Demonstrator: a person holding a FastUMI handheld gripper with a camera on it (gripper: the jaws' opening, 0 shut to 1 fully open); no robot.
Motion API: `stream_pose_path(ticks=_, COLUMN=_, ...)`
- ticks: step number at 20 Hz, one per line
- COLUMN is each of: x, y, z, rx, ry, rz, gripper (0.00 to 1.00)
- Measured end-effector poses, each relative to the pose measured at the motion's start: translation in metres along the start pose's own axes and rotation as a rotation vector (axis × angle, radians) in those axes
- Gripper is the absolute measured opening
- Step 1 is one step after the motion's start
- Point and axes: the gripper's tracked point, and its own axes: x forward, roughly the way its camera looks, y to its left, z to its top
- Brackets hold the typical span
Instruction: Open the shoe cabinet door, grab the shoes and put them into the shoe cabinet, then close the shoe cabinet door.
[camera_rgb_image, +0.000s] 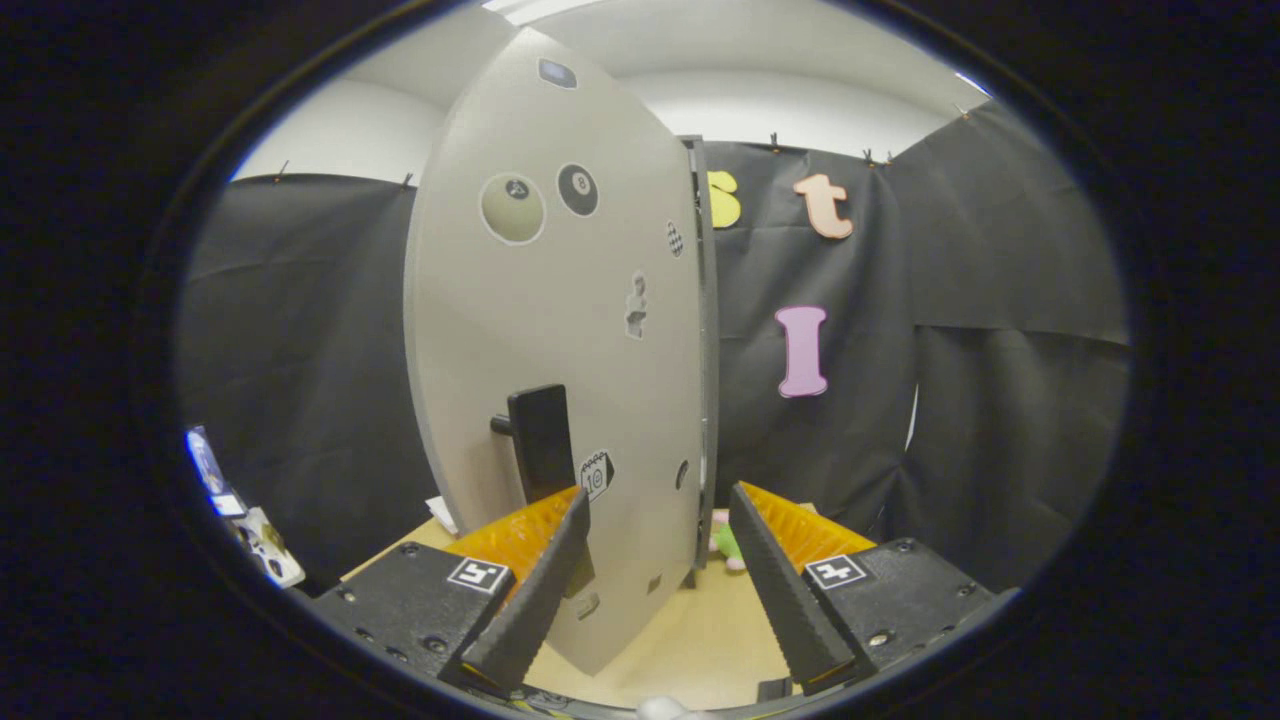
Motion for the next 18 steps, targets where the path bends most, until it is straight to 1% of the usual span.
stream_pose_path(ticks=4, x=0.025, y=0.039, z=-0.004, rx=0.001, ry=0.009, rz=0.026, gripper=0.93)
stream_pose_path(ticks=6, x=0.043, y=0.058, z=-0.004, rx=-0.018, ry=0.006, rz=0.034, gripper=0.93)
stream_pose_path(ticks=9, x=0.076, y=0.084, z=-0.005, rx=-0.015, ry=0.018, rz=0.068, gripper=0.94)
stream_pose_path(ticks=10, x=0.088, y=0.095, z=-0.003, rx=-0.011, ry=0.018, rz=0.079, gripper=0.96)
stream_pose_path(ticks=13, x=0.116, y=0.119, z=0.009, rx=-0.029, ry=-0.008, rz=0.091, gripper=0.96)
stream_pose_path(ticks=15, x=0.125, y=0.128, z=0.014, rx=-0.035, ry=-0.013, rz=0.083, gripper=0.97)
stream_pose_path(ticks=18, x=0.118, y=0.133, z=0.017, rx=-0.036, ry=-0.025, rz=0.08, gripper=0.97)
